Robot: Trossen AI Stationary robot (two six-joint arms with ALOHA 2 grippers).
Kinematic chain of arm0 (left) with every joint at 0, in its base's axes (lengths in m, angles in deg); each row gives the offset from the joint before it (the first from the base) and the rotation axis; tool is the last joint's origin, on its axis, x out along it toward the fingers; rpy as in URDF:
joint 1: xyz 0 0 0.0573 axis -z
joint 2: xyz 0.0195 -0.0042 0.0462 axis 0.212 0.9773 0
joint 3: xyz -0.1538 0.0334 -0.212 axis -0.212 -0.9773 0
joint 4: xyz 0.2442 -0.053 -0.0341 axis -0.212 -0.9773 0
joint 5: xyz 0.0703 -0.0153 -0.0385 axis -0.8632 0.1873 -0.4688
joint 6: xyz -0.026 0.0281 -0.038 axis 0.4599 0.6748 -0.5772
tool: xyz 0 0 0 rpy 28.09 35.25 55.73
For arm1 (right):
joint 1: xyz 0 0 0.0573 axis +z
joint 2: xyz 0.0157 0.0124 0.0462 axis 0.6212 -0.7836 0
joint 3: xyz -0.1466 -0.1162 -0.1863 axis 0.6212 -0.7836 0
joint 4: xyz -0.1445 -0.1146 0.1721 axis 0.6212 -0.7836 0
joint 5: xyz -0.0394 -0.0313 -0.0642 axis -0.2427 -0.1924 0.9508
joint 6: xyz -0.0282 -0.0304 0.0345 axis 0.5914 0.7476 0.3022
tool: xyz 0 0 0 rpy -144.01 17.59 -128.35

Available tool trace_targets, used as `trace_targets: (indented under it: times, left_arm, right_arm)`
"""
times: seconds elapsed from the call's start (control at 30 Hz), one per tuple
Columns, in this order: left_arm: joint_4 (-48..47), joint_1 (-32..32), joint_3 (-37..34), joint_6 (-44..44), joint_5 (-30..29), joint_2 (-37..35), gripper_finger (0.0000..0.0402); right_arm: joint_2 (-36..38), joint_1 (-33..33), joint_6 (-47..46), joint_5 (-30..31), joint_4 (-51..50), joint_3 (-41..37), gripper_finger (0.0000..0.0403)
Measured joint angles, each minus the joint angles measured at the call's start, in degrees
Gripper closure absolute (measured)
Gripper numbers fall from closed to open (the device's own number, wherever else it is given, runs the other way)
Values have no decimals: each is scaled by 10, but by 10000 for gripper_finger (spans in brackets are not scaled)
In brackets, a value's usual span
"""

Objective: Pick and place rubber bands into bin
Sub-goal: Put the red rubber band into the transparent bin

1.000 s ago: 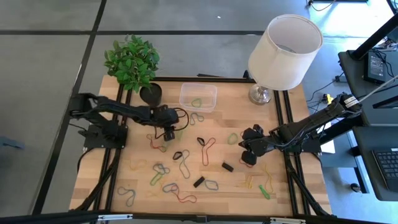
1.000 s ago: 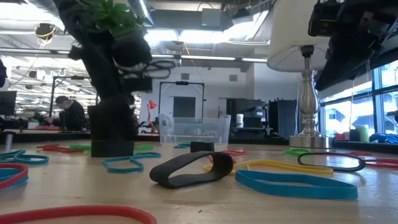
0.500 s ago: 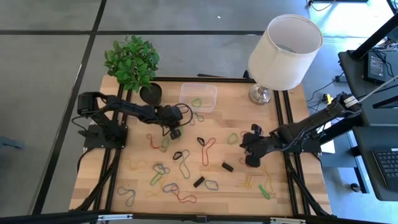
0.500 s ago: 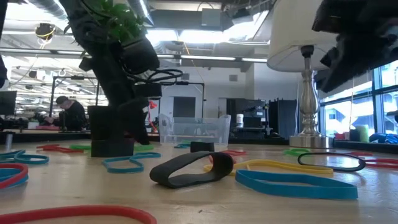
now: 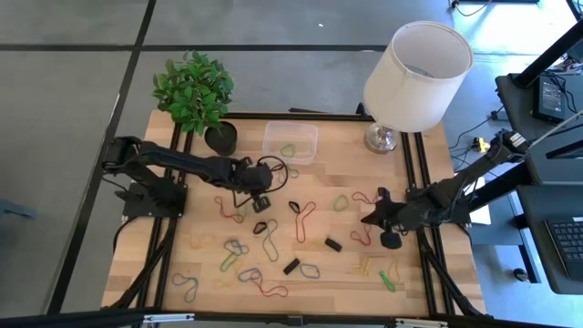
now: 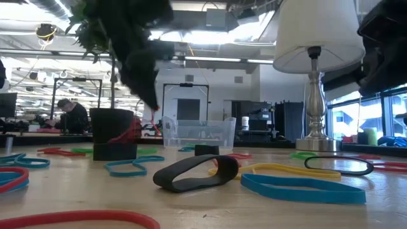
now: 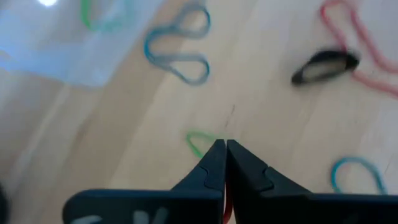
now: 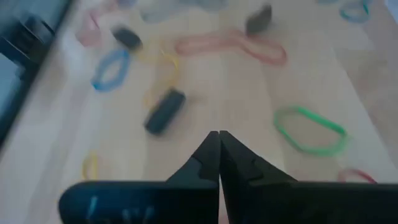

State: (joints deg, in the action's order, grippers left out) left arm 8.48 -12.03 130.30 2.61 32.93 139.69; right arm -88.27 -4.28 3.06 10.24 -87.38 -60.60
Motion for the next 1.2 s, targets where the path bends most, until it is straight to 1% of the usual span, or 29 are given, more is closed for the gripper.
trace_targets:
  times: [0.1,0.23,0.37,0.53,0.67,0.8,0.93,1.03,1.2]
  left_arm:
    - [-22,14,47,-12,-33,1,399]
    - [-54,11,116,-14,-49,2,399]
    - [-59,-18,181,9,-67,9,399]
    - [-58,-81,252,56,-63,31,399]
    - [-49,-136,297,113,-26,63,399]
    - [-35,-183,327,167,22,112,399]
    - [1,-217,330,224,78,172,399]
    - [25,-236,330,259,104,217,399]
    - [27,-261,330,294,135,285,398]
  right_arm:
    - [41,0,6,1,72,-51,399]
    - [80,0,8,1,105,-80,398]
    - [101,-4,31,1,107,-81,398]
    - [111,-18,41,1,116,-81,398]
    - [110,-28,36,2,118,-81,398]
    - [109,-40,36,7,123,-81,398]
    - [109,-56,21,19,129,-81,398]
    - [109,-69,4,21,132,-81,398]
    - [109,-88,-11,22,136,-81,398]
